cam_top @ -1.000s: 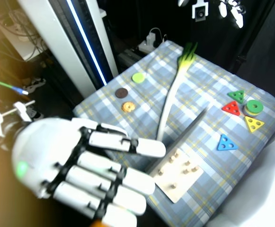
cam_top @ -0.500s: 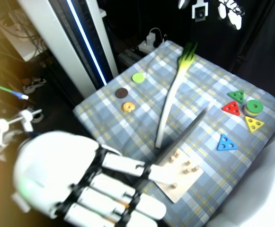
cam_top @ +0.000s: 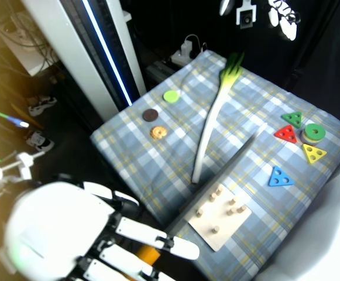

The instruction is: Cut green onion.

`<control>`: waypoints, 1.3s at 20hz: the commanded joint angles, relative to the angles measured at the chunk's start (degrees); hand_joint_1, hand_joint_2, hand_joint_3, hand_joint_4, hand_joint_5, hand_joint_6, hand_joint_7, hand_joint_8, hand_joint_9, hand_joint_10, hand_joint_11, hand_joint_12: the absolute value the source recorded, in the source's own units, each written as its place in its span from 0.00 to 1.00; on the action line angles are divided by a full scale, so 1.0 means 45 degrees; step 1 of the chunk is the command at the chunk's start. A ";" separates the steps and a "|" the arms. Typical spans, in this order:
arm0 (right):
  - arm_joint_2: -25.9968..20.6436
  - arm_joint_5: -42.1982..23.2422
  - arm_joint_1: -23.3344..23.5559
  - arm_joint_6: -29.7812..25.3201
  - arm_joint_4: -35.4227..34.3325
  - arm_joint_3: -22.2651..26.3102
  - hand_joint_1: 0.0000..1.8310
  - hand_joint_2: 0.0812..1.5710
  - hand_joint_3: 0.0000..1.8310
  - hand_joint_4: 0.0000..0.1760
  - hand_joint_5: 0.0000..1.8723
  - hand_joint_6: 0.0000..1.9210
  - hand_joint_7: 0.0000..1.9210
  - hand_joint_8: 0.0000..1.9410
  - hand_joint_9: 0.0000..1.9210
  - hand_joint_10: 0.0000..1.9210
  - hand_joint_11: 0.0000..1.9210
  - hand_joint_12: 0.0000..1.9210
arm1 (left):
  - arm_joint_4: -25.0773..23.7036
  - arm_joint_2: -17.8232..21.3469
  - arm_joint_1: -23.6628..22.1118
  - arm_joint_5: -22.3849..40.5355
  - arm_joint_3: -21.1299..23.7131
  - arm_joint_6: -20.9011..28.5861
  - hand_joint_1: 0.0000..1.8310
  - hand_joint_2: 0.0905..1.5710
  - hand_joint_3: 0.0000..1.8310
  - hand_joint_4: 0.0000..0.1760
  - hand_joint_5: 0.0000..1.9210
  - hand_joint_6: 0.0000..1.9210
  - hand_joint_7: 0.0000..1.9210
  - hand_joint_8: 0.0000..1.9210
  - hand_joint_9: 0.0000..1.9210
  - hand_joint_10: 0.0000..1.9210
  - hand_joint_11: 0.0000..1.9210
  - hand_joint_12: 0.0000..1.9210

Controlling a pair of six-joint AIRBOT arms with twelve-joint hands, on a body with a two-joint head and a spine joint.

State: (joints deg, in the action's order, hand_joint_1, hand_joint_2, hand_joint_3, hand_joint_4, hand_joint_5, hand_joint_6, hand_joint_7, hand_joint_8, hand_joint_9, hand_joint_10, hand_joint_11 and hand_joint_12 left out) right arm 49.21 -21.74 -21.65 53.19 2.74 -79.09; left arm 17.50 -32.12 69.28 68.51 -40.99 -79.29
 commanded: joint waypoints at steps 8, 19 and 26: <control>0.0725 0.0281 0.0427 0.0428 -0.0172 -0.1053 0.46 0.49 0.00 1.00 0.00 0.00 0.00 0.00 0.00 0.00 0.00 0.00 | 0.0012 -0.0073 -0.0158 0.1414 -0.0074 0.0083 0.21 0.61 0.00 1.00 0.12 0.00 0.09 0.00 0.09 0.00 0.00 0.24; 0.1637 0.1347 0.1238 0.1468 -0.0172 -0.1773 0.49 0.53 0.00 1.00 0.00 0.00 0.00 0.00 0.00 0.00 0.00 0.00 | -0.0063 -0.0159 -0.0218 0.1284 -0.0093 0.0084 0.21 0.62 0.00 1.00 0.13 0.00 0.11 0.00 0.11 0.00 0.00 0.27; 0.2073 0.1534 0.1374 0.1467 -0.0184 -0.2248 0.47 0.54 0.00 0.48 0.13 0.00 0.16 0.00 0.11 0.01 0.05 0.04 | -0.0075 -0.0242 -0.0235 0.1221 -0.0106 0.0084 0.19 0.62 0.00 1.00 0.12 0.00 0.12 0.00 0.12 0.00 0.00 0.26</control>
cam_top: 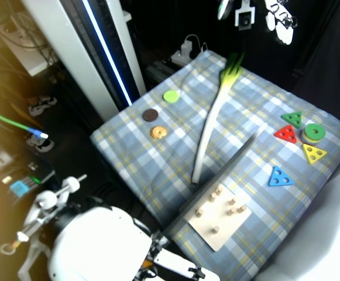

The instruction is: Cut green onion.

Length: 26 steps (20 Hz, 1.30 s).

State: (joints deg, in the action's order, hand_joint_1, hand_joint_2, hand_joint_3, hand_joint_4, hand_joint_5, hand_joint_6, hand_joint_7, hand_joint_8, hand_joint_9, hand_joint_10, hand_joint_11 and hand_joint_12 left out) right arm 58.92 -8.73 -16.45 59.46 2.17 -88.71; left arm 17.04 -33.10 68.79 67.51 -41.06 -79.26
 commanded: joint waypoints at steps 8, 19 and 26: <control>0.0039 -0.1497 0.0150 0.0071 -0.0087 0.0028 0.61 0.64 0.00 0.00 0.59 0.30 0.58 0.00 0.57 0.03 0.33 0.54 | 0.0015 -0.0101 -0.0139 0.1412 -0.0108 0.0080 0.20 0.62 0.00 1.00 0.13 0.00 0.14 0.00 0.13 0.00 0.00 0.28; 0.0264 -0.1772 -0.0459 0.0070 -0.0276 0.0121 0.08 0.92 0.00 0.00 0.51 0.99 0.63 0.97 0.68 0.99 0.66 1.00 | 0.0030 -0.0169 -0.0151 0.1368 -0.0104 0.0086 0.24 0.61 0.00 1.00 0.12 0.00 0.14 0.00 0.13 0.00 0.00 0.27; 0.0309 -0.1844 -0.0632 0.0070 -0.0281 0.0101 0.01 0.97 0.00 0.49 0.51 1.00 0.57 1.00 0.63 1.00 0.66 1.00 | 0.0032 -0.0196 -0.0158 0.1355 -0.0099 0.0087 0.22 0.62 0.00 1.00 0.12 0.00 0.14 0.00 0.14 0.00 0.01 0.29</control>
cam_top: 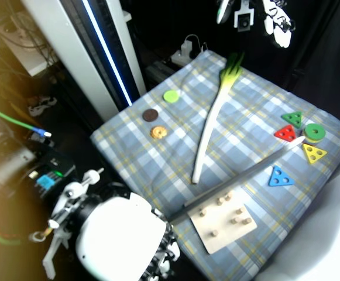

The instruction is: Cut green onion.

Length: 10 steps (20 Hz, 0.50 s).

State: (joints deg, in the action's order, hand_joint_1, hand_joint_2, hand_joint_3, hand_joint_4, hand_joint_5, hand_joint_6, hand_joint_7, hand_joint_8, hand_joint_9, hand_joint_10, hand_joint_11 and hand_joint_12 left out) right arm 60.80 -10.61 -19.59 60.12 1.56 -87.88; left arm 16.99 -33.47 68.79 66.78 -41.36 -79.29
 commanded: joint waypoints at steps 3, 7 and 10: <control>-0.0205 -0.1436 0.0034 -0.0076 -0.0145 -0.0037 0.00 0.98 0.00 0.98 0.51 1.00 0.54 1.00 0.59 1.00 0.62 1.00 | 0.0050 -0.0123 -0.0158 0.1491 -0.0033 0.0092 0.21 0.62 0.00 1.00 0.12 0.00 0.14 0.00 0.14 0.00 0.00 0.31; -0.0537 -0.1737 0.0066 -0.0076 -0.0145 0.0330 0.00 0.99 0.00 1.00 0.49 1.00 0.51 1.00 0.56 1.00 0.60 1.00 | 0.0051 -0.0159 -0.0159 0.1453 -0.0041 0.0092 0.21 0.62 0.00 1.00 0.11 0.00 0.13 0.00 0.13 0.00 0.00 0.31; -0.0868 -0.2274 0.0163 -0.0076 -0.0144 0.0715 0.00 0.98 0.00 1.00 0.42 1.00 0.48 1.00 0.54 1.00 0.58 1.00 | 0.0062 -0.0196 -0.0159 0.1440 -0.0049 0.0092 0.22 0.62 0.00 1.00 0.11 0.00 0.12 0.00 0.14 0.00 0.00 0.31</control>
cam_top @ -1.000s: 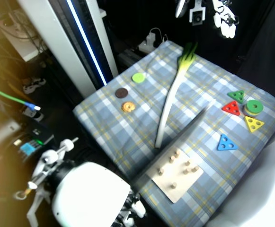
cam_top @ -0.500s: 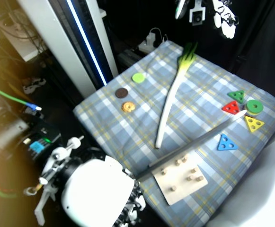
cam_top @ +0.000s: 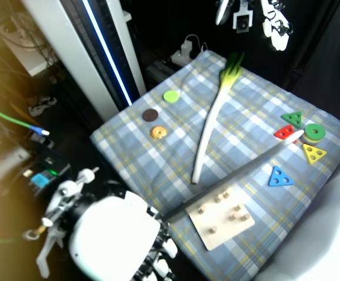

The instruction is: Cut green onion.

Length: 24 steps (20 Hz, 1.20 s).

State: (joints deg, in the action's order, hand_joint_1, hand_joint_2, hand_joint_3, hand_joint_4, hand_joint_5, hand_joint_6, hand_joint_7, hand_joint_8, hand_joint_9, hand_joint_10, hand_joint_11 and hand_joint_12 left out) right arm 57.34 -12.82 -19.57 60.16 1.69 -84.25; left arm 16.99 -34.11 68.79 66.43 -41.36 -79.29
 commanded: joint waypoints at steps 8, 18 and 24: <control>-0.1688 -0.3852 0.0874 -0.0085 -0.0174 0.1378 0.00 0.96 0.01 0.95 0.40 1.00 0.54 1.00 0.66 1.00 0.72 1.00 | 0.0087 -0.0090 -0.0159 0.1431 -0.0049 0.0092 0.22 0.63 0.00 1.00 0.10 0.00 0.13 0.00 0.15 0.00 0.01 0.32; -0.1930 -0.4334 0.0767 -0.0153 0.0647 0.2255 0.01 0.98 0.00 1.00 0.55 1.00 0.66 1.00 0.73 1.00 0.75 1.00 | -0.1226 0.0033 -0.0889 -0.1409 0.0184 -0.1711 0.00 0.78 0.02 0.00 0.06 0.01 0.10 0.00 0.10 0.00 0.00 0.13; -0.1991 -0.4332 0.0529 -0.0299 0.0647 0.2256 0.03 1.00 0.01 1.00 0.51 1.00 0.65 1.00 0.73 1.00 0.76 1.00 | -0.1255 -0.1593 -0.2767 -0.5540 0.0813 -0.8495 0.00 0.81 0.01 0.00 0.01 0.00 0.02 0.00 0.03 0.01 0.01 0.05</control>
State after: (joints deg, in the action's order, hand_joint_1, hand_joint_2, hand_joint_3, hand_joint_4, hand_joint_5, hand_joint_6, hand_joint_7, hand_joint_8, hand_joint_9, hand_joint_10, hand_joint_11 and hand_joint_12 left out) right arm 49.04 -24.60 -18.00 59.31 6.07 -73.78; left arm 10.81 -41.85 57.08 36.62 -37.26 -117.25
